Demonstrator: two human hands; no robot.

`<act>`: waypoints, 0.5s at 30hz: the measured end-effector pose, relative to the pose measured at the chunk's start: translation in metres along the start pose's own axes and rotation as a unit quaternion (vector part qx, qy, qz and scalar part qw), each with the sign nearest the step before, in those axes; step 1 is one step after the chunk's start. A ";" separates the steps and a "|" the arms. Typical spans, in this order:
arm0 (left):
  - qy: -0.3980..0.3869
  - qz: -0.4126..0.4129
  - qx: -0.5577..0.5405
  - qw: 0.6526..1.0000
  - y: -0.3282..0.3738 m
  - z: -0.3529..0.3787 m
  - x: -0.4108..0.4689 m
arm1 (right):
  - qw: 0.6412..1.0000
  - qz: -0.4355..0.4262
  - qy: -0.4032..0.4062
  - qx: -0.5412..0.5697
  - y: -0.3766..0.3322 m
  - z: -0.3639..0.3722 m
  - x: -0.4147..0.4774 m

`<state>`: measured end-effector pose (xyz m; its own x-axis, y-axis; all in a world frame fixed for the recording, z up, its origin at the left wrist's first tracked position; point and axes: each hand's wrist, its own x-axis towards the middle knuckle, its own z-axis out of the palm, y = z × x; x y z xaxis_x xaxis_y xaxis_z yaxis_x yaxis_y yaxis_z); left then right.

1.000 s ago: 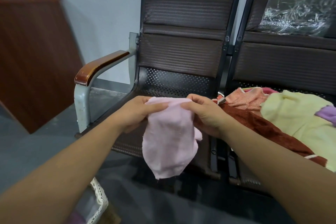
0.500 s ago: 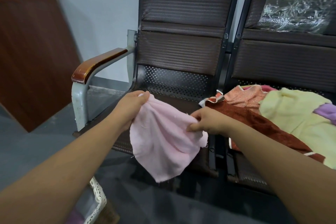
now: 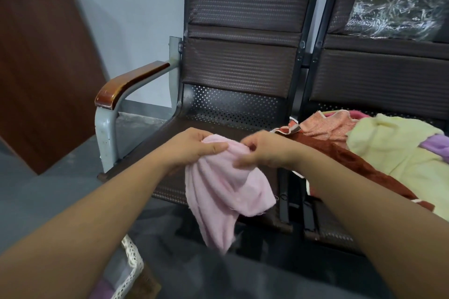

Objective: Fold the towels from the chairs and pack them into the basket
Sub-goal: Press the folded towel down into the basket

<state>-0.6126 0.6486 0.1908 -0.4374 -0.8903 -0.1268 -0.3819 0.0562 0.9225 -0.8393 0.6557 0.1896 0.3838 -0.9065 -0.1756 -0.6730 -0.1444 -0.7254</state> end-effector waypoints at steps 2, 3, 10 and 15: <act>0.024 -0.015 -0.070 0.997 -0.008 -0.007 0.000 | 0.996 0.045 -0.039 -0.064 0.020 -0.003 -0.004; 0.026 -0.025 -0.100 0.994 -0.010 -0.009 -0.001 | 0.996 0.056 -0.041 -0.064 0.027 -0.003 -0.007; -0.058 -0.067 -0.031 0.996 -0.006 0.000 -0.003 | 0.993 -0.041 0.115 -0.011 -0.001 -0.013 -0.008; -0.074 -0.079 -0.050 0.993 0.006 0.019 -0.003 | 0.989 -0.066 0.101 0.081 -0.029 -0.002 -0.006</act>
<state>-0.6293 0.6603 0.1895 -0.4956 -0.8085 -0.3174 -0.3759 -0.1297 0.9175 -0.8231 0.6643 0.2127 0.3158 -0.9474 0.0521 -0.5093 -0.2156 -0.8331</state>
